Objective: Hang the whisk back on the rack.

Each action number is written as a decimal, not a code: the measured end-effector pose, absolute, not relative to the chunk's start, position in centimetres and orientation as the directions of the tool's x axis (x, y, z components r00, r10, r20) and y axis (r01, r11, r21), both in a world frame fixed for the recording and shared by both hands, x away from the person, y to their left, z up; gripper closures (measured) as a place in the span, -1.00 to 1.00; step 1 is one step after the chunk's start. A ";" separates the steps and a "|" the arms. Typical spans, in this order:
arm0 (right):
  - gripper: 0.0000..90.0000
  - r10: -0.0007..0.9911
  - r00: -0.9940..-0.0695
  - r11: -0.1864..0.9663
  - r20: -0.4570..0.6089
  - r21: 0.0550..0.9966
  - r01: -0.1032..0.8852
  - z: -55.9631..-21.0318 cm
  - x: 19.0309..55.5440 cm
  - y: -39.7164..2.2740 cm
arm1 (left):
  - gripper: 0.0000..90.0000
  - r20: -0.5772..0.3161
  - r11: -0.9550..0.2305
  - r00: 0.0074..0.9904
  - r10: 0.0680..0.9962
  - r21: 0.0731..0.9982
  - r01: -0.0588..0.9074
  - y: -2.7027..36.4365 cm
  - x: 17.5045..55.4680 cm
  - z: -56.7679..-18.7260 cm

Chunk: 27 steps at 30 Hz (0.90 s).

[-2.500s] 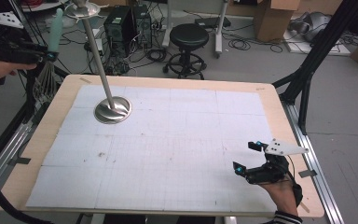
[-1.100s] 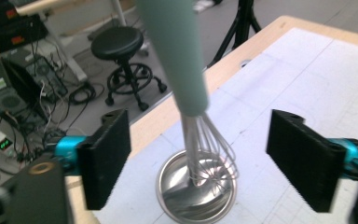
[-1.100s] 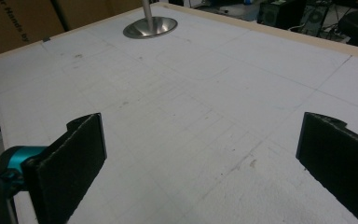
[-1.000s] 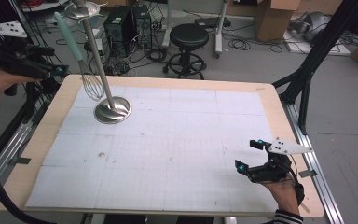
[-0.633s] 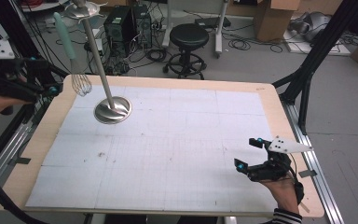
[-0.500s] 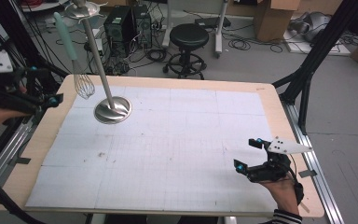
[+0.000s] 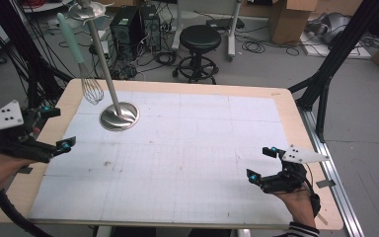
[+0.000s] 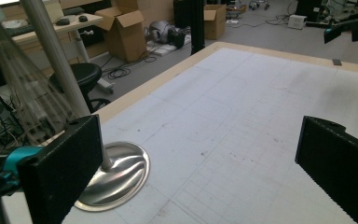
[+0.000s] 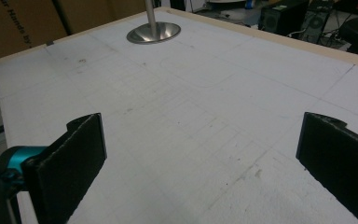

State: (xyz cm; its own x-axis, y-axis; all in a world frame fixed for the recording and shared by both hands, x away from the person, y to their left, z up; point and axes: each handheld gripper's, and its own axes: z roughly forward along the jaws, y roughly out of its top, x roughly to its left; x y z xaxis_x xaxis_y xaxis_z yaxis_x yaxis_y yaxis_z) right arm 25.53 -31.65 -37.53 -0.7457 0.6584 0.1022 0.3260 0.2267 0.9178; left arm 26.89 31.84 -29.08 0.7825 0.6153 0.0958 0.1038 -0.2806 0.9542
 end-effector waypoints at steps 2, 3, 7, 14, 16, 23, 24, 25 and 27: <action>-0.99 0.659 -0.745 0.226 0.103 0.918 0.327 -37.5 25.5 -31.7 | -0.96 0.107 -0.293 0.786 0.609 0.951 0.098 31.4 26.4 -29.7; -0.99 0.660 -0.744 0.226 0.104 0.917 0.328 -37.5 25.5 -31.7 | -0.96 0.108 -0.292 0.789 0.605 0.952 0.093 31.2 26.3 -30.0; -0.99 0.662 -0.743 0.225 0.099 0.919 0.323 -37.6 25.4 -31.8 | -0.96 0.113 -0.299 0.809 0.577 0.951 0.080 30.2 25.5 -31.7; -0.99 0.666 -0.738 0.221 0.105 0.918 0.330 -37.6 25.0 -32.1 | -0.96 0.067 -0.284 0.837 0.543 0.953 0.108 29.4 25.6 -34.1; -0.99 0.668 -0.737 0.218 0.105 0.919 0.329 -37.6 24.9 -32.1 | -0.96 0.058 -0.295 0.841 0.537 0.948 0.123 29.5 25.9 -35.0; -0.99 0.669 -0.735 0.223 0.111 0.913 0.341 -37.9 24.9 -32.0 | -0.96 0.007 -0.273 0.843 0.537 0.948 0.166 29.5 26.1 -37.2; -0.99 0.666 -0.738 0.225 0.109 0.914 0.339 -37.9 25.0 -32.0 | -0.96 0.012 -0.270 0.844 0.536 0.950 0.158 29.5 26.0 -37.2; -0.99 0.665 -0.739 0.225 0.110 0.913 0.339 -38.0 25.0 -31.9 | -0.96 0.008 -0.265 0.847 0.531 0.951 0.157 29.5 26.0 -37.2; -0.99 0.667 -0.737 0.231 0.107 0.911 0.342 -38.1 25.1 -31.8 | -0.96 0.009 -0.268 0.848 0.530 0.951 0.157 29.6 26.1 -37.2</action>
State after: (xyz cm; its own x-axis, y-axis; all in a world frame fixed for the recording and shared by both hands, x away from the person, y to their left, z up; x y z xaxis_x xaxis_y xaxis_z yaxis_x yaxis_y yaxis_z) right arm 25.06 -31.85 -38.08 -0.7369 0.6674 0.1074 0.3421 0.2312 0.9108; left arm 26.12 29.56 -37.22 0.8483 0.5295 0.0088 0.1573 -0.2678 0.9506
